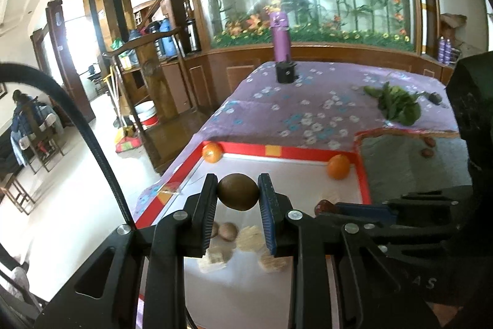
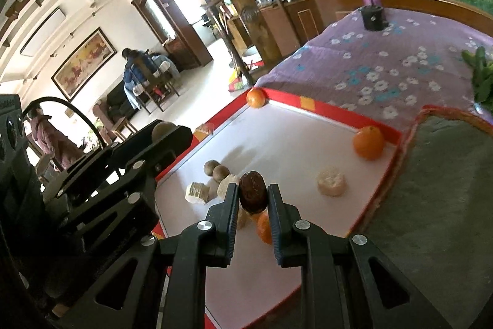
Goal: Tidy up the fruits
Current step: 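Carry date and kiwi over the white tray while the left gripper opens to drop the kiwi, then move the left gripper back to the mat while the right still holds the date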
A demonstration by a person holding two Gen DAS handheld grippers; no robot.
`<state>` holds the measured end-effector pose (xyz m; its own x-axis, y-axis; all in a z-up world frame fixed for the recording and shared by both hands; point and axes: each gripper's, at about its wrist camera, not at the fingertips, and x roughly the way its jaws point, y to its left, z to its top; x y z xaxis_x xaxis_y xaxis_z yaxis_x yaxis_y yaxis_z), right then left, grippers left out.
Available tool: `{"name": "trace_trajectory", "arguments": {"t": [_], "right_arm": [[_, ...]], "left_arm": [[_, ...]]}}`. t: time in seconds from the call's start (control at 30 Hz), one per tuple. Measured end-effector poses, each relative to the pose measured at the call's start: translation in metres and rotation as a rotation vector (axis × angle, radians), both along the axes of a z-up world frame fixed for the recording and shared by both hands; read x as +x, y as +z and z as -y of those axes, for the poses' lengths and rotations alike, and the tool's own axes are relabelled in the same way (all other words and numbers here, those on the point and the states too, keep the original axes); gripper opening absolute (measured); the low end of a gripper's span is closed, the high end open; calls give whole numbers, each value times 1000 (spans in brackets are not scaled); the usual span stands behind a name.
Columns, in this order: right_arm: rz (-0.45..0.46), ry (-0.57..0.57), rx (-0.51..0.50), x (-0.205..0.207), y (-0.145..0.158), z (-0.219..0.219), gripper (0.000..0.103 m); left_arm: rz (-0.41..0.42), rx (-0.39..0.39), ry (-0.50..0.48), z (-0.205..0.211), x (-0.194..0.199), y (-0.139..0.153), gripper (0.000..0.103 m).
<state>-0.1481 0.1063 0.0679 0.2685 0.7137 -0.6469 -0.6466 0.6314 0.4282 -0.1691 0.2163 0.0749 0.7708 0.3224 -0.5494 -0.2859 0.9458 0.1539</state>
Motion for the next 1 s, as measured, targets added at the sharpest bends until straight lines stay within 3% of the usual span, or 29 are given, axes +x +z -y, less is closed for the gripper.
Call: {"name": "trace_trajectory", "arguments": {"t": [0.57, 0.73, 0.83, 1.0], "right_arm": [[-19, 15, 4, -4, -7, -7, 23], [2, -28, 31, -1, 0, 16, 25], [2, -77, 29, 5, -2, 42, 27], [-16, -180, 6, 16, -8, 104, 28]], "left_arm": [[-39, 38, 71, -16, 0, -10, 26], [-38, 40, 75, -9, 2, -8, 54], [-41, 19, 28, 2, 3, -8, 69], [-60, 27, -97, 42, 14, -9, 71]]}}
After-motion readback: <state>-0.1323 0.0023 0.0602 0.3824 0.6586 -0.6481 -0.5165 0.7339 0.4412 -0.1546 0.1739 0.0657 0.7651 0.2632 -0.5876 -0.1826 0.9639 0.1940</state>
